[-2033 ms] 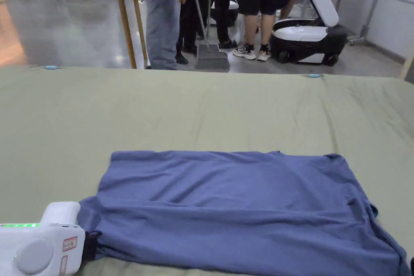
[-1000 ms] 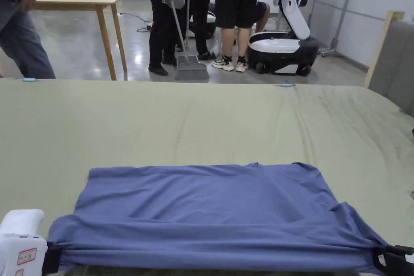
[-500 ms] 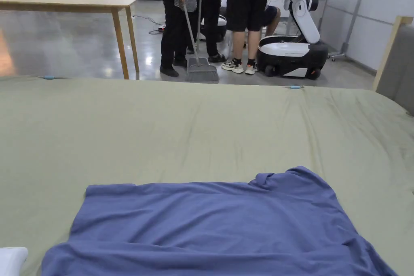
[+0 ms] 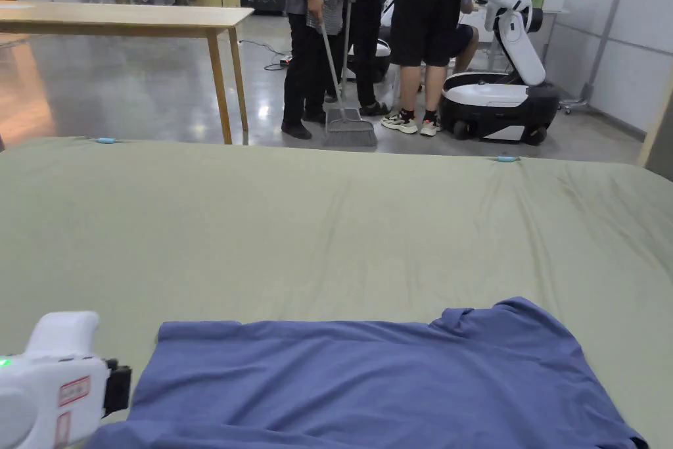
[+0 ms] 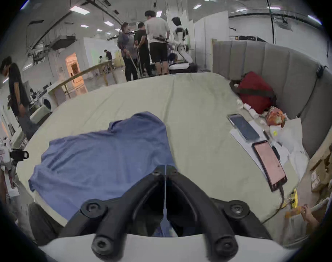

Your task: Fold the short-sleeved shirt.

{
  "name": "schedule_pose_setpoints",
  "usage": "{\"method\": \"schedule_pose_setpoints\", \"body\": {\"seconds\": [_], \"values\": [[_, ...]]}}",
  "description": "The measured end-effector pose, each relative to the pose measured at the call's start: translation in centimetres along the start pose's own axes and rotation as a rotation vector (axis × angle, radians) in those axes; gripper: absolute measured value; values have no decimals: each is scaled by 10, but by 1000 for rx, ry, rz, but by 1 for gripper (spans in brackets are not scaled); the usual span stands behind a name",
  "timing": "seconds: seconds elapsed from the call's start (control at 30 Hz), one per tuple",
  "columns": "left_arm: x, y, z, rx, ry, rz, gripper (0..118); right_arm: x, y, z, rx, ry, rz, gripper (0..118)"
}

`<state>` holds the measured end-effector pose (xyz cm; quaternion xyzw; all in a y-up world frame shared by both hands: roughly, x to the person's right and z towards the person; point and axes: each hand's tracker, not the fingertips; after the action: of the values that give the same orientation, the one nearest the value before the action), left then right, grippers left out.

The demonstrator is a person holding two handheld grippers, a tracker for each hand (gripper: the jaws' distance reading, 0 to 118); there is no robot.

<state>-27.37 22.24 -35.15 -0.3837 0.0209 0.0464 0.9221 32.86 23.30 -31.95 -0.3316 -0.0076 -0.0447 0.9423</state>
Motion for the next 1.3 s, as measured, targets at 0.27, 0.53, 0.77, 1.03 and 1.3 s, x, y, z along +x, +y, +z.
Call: {"method": "schedule_pose_setpoints", "body": {"seconds": [0.27, 0.53, 0.77, 1.03, 1.3], "values": [[1, 56, -125, -143, 70, 27, 115, -5, 23, -70, -85, 10, 55, 1], [12, 67, -187, -244, 118, -18, 104, -3, 31, -118, -159, 1, 96, 1], [16, 68, -167, -209, 8, -43, 2, -4, 59, -146, -146, 24, 148, 2], [17, 70, -171, -222, 11, -65, 2, -2, 87, -236, -282, 28, 150, 114], [16, 69, -169, -227, 8, -33, 2, -11, 94, -256, -304, 45, 185, 3]]}}
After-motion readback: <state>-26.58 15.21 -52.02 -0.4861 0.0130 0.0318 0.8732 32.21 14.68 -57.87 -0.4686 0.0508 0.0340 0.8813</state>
